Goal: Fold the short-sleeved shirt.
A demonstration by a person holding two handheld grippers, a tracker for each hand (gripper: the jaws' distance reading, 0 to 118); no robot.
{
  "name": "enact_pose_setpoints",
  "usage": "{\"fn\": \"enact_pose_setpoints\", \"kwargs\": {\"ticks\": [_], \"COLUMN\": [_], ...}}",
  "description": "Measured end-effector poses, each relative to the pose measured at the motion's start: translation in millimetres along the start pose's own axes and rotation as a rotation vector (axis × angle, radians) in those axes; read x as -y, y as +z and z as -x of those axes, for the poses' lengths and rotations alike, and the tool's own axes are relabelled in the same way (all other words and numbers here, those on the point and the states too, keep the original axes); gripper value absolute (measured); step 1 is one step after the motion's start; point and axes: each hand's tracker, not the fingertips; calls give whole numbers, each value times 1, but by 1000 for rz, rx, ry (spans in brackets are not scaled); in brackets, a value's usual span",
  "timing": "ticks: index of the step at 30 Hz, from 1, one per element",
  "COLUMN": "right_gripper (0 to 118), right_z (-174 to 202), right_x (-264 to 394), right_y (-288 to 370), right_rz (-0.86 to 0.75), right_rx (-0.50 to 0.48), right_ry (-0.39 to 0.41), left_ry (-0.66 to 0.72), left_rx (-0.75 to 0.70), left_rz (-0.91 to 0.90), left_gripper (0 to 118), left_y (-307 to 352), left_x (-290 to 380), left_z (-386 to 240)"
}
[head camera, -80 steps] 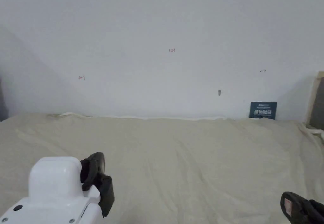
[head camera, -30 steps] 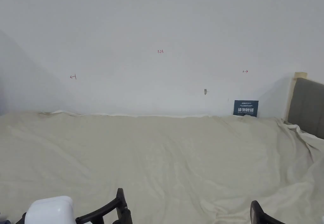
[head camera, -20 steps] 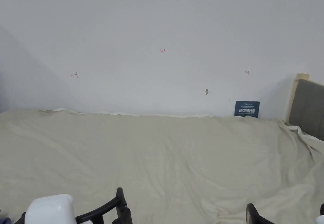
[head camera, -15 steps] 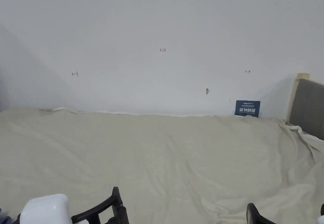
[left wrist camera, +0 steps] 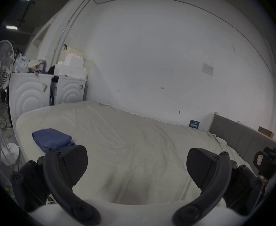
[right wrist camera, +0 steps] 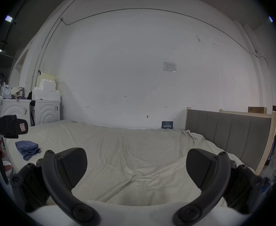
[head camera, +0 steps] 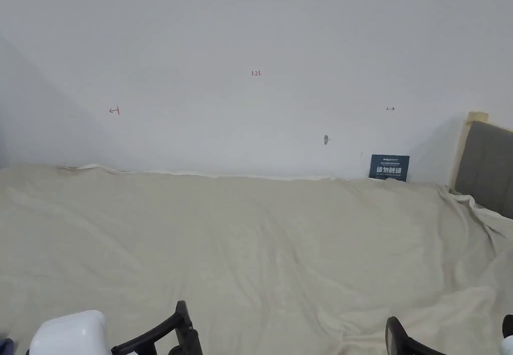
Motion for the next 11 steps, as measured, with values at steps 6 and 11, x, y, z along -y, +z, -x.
{"fn": "enact_pose_setpoints", "kwargs": {"ticks": [6,11], "right_gripper": [118,118], "right_z": [3,4], "right_x": [2,3], "right_y": [-1,-1], "right_rz": [9,7], "right_rx": [-8,-4], "right_ry": [10,18], "left_ry": [-19,-8], "left_rx": [-20,-7], "left_rz": [-6,-9], "left_gripper": [118,118], "left_y": [-1,0], "left_x": [1,0], "left_z": [-3,-4]}}
